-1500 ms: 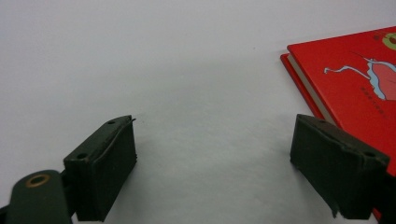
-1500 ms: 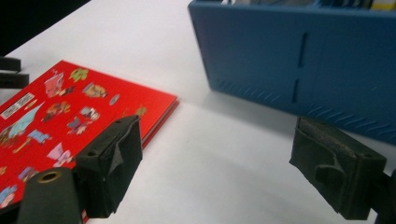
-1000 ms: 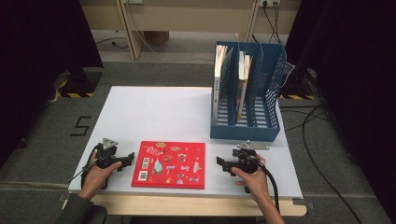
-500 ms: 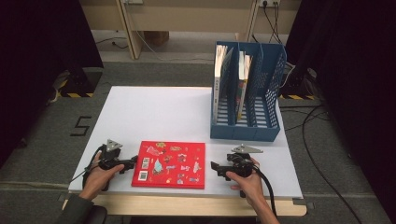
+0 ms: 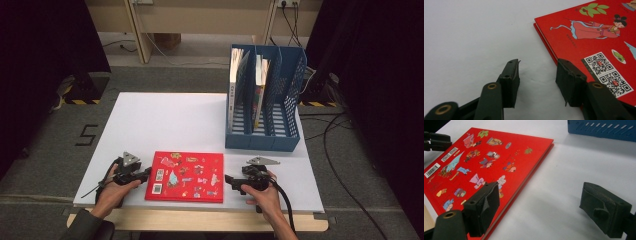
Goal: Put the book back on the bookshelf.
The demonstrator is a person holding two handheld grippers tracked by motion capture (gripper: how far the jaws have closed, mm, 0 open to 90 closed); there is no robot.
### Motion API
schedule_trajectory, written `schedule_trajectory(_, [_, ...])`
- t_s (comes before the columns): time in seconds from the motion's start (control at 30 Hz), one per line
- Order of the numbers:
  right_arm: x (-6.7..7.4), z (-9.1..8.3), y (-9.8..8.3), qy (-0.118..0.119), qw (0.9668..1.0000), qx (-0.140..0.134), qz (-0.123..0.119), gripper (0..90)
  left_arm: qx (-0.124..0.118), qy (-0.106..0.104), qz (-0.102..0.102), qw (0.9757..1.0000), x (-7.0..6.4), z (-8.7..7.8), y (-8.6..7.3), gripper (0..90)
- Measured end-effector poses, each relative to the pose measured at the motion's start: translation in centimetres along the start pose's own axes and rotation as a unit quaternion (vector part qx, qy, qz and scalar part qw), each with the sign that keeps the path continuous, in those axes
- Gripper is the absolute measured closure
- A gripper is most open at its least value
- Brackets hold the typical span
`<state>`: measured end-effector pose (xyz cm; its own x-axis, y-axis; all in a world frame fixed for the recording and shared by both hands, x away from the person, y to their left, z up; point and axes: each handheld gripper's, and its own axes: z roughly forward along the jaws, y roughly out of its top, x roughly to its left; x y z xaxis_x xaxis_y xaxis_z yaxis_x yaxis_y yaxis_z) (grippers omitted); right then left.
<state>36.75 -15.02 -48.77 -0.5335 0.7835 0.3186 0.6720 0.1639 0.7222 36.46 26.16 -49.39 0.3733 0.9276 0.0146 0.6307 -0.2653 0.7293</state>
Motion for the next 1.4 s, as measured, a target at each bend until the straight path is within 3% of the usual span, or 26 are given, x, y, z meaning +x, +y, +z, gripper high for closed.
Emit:
schedule_trajectory(0.1, [-0.1,0.0,0.0,-0.001,1.0,0.0,0.001,17.0,0.002,-0.015,0.004,0.9999,-0.7,0.1,0.1,52.6])
schedule_trajectory(0.4, [-0.3,-0.2,-0.1,-0.009,0.9999,0.0,0.007,17.8,0.002,-0.03,0.02,0.9993,-2.6,0.2,0.3,51.9])
schedule_trajectory(0.87, [-0.4,-0.2,-0.4,-0.016,0.9997,0.002,0.019,18.2,-0.006,-0.028,0.029,0.9992,-4.4,0.5,0.5,52.4])
schedule_trajectory(0.97, [-0.3,0.0,-0.5,-0.016,0.9998,0.004,0.012,18.2,-0.007,-0.032,0.036,0.9988,-4.8,0.6,0.6,52.3])
schedule_trajectory(1.03, [-0.3,0.1,-0.5,-0.017,0.9998,0.002,0.011,18.4,-0.008,-0.03,0.039,0.9988,-4.8,0.6,0.5,50.4])
schedule_trajectory(1.1, [-0.2,0.1,-0.5,-0.02,0.9997,0.002,0.013,18.0,-0.012,-0.023,0.037,0.999,-4.4,0.8,0.5,41.4])
schedule_trajectory(1.2, [0.1,0.2,-0.6,-0.024,0.9997,0.001,0.006,17.3,-0.008,-0.031,0.022,0.9992,-3.7,1.0,0.5,30.8])
schedule_trajectory(1.23, [0.3,0.3,-0.6,-0.026,0.9997,0.0,0.003,17.1,-0.009,-0.033,0.017,0.9993,-3.7,1.0,0.5,29.3])
schedule_trajectory(1.4, [1.0,0.7,-0.7,-0.041,0.9992,-0.003,0.002,15.6,-0.012,-0.031,0.027,0.9991,-3.7,1.0,0.4,28.8])
